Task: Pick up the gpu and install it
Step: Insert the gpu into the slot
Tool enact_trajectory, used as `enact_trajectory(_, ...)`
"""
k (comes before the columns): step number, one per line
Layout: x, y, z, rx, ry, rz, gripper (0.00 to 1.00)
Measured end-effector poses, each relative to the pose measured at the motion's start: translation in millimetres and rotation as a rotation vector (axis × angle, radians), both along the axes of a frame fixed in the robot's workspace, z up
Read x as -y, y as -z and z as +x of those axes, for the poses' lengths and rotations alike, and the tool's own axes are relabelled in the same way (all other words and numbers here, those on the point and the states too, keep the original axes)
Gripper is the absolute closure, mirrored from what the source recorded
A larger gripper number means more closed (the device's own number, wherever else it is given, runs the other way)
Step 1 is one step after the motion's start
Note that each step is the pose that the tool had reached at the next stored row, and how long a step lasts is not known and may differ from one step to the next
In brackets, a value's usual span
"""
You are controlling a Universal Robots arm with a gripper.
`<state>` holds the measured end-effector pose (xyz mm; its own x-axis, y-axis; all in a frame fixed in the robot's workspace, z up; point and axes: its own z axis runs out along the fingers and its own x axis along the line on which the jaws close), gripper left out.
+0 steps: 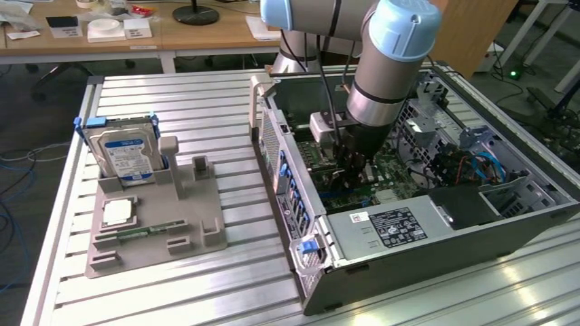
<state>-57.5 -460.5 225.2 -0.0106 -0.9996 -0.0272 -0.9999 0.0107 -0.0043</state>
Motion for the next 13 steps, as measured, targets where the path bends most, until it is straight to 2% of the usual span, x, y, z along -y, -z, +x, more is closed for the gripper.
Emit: enact_trajectory(13, 0.0, 1.4, -2.5, 0.0001, 0.007, -0.0001, 0.72)
